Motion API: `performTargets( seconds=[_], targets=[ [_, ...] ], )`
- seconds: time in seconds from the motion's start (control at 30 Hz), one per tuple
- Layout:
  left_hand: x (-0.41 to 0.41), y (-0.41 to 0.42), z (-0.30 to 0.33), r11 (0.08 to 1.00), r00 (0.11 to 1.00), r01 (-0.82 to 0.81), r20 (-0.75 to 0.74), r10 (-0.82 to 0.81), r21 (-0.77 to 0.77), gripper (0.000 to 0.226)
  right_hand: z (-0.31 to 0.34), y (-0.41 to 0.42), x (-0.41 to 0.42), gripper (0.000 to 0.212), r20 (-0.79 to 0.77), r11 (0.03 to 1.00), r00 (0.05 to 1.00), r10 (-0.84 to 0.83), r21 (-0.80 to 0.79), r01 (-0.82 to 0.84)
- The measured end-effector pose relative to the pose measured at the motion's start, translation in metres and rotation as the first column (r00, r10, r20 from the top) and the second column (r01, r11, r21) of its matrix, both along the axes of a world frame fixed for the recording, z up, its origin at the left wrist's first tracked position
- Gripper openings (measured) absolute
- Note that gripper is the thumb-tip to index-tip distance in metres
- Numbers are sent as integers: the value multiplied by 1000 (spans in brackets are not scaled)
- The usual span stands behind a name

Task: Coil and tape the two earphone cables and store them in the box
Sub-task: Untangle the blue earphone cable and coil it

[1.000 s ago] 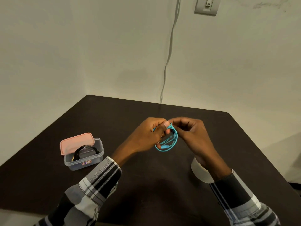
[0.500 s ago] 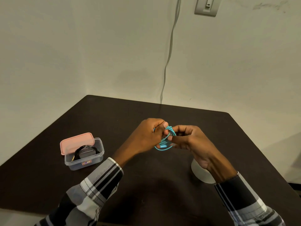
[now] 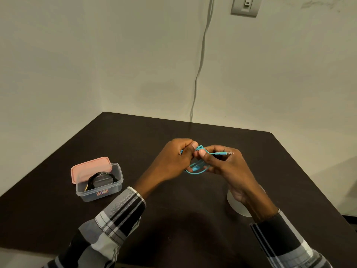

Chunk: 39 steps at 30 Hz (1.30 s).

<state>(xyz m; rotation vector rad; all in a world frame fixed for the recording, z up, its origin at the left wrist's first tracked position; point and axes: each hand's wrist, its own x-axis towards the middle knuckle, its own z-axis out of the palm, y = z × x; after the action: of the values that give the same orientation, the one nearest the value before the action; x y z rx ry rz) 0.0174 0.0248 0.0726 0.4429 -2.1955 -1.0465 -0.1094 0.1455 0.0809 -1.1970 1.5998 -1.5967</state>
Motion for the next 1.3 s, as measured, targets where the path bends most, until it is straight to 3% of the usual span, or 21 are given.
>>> performTargets(
  seconds=[0.23,0.37,0.47,0.6,0.73,0.83,1.03,1.3],
  targets=[
    [0,6,6,980,997,27,-75,-12,195,35,-6,-3,-3,34,370,999,928,52,-30,-44],
    [0,8,7,966,992,61,-121,-31,253,34,-7,-10,-2,41,603,998,796,51,-61,-18],
    [-2,12,5,977,990,31,-140,-1,212,32,-10,-17,2,46,687,999,727,7,-44,31],
    [-8,10,-4,994,988,-64,-131,75,90,33,-13,-24,6,41,673,987,733,-101,-24,158],
    [-12,8,-12,992,977,-123,-172,122,10,35,-18,-29,12,22,534,946,800,-275,3,323],
    [-13,10,-16,981,968,-188,-182,175,-53,39,-19,-30,16,18,427,934,847,-317,-13,356],
    [-16,19,-17,958,955,-256,-187,230,-129,32,-20,-31,16,11,287,934,898,-334,-28,357],
    [-14,26,-11,893,940,-340,-148,308,-297,20,-6,-24,24,35,313,982,932,-181,5,189]
  ],
)
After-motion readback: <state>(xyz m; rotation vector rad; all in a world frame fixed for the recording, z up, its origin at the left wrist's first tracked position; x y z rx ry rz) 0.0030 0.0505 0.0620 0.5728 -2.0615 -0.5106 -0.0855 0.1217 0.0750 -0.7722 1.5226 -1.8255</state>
